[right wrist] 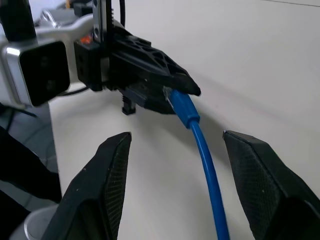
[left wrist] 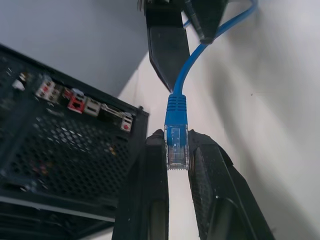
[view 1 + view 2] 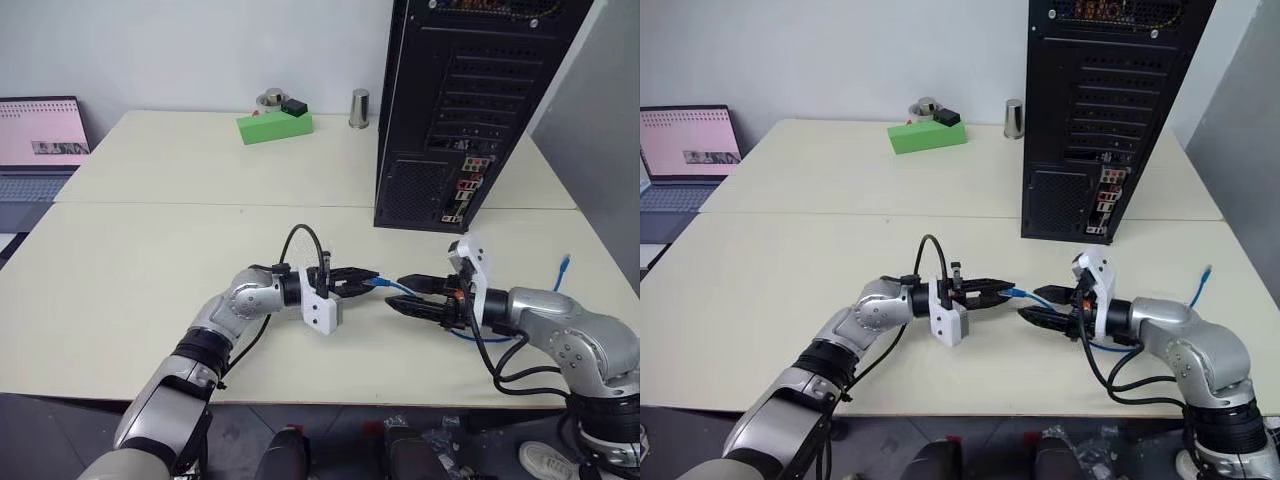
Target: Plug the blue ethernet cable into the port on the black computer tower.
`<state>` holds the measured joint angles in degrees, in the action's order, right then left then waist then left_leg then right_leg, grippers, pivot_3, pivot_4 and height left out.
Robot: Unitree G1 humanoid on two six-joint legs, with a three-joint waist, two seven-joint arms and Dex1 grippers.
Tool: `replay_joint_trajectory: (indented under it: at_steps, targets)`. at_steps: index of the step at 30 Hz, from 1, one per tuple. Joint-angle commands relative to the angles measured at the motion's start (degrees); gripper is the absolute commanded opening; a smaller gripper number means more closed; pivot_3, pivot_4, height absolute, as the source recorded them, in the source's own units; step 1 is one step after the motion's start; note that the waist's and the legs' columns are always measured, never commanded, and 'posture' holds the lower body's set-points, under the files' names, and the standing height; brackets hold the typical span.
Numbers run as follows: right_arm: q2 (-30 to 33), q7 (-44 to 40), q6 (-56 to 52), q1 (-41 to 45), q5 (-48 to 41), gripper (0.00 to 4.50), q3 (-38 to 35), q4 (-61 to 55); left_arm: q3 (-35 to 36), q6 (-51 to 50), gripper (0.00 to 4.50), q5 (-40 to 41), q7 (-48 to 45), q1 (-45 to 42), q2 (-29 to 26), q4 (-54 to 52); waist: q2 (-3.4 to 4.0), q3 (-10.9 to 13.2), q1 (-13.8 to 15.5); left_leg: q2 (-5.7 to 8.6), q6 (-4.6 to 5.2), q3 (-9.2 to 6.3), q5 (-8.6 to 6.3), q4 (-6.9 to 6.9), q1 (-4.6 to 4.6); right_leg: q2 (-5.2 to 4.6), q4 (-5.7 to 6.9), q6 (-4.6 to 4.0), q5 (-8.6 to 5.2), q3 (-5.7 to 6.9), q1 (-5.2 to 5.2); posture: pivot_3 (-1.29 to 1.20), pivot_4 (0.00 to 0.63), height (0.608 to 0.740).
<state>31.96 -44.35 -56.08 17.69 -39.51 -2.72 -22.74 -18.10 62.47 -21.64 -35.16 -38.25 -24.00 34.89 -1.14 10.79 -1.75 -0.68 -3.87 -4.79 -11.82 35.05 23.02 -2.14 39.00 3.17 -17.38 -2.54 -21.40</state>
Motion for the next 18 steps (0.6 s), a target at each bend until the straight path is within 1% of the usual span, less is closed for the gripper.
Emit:
replay_joint_trajectory:
  at_steps: [1, 10, 13, 18]
  targets:
    - [-1.0, 1.8, -0.8, 1.7, -2.7, 3.09, -1.6, -1.6, 0.6, 4.2, 0.27, -2.7, 5.2, -1.9, -0.8, 0.3, 0.0, 0.0, 0.0, 0.0, 0.0, 0.0, 0.0, 0.0, 0.0, 0.0, 0.0, 0.0, 0.0, 0.0, 0.0, 0.0, 0.15, 0.74]
    - [-3.2, 3.7, -0.9, 3.7, -5.0, 3.09, -1.6, 0.6, -1.2, 5.3, 0.27, -5.0, 9.2, -3.3, -1.5, 1.7, 0.0, 0.0, -0.1, 0.0, 0.0, 0.0, 0.0, 0.0, 0.0, 0.01, 0.01, 0.0, 0.0, 0.02, 0.0, 0.0, 0.15, 0.74]
    - [-3.1, 3.9, -0.7, 4.0, -5.2, 2.55, -1.6, 1.4, -1.6, 5.4, 0.27, -5.4, 10.0, -3.4, -1.8, 1.8, 0.0, 0.0, -0.1, 0.0, 0.0, 0.0, 0.0, 0.0, 0.0, 0.01, 0.01, 0.0, 0.0, 0.02, 0.0, 0.0, 0.15, 0.74]
    - [-2.7, 3.9, -0.7, 4.2, -5.7, 1.4, -1.6, 1.8, -2.0, 5.6, 0.27, -5.5, 11.2, -3.4, -2.1, 1.7, 0.0, 0.0, -0.1, 0.0, 0.0, -0.01, 0.0, -0.01, 0.0, 0.01, 0.01, 0.0, 0.0, 0.03, 0.0, 0.0, 0.15, 0.74]
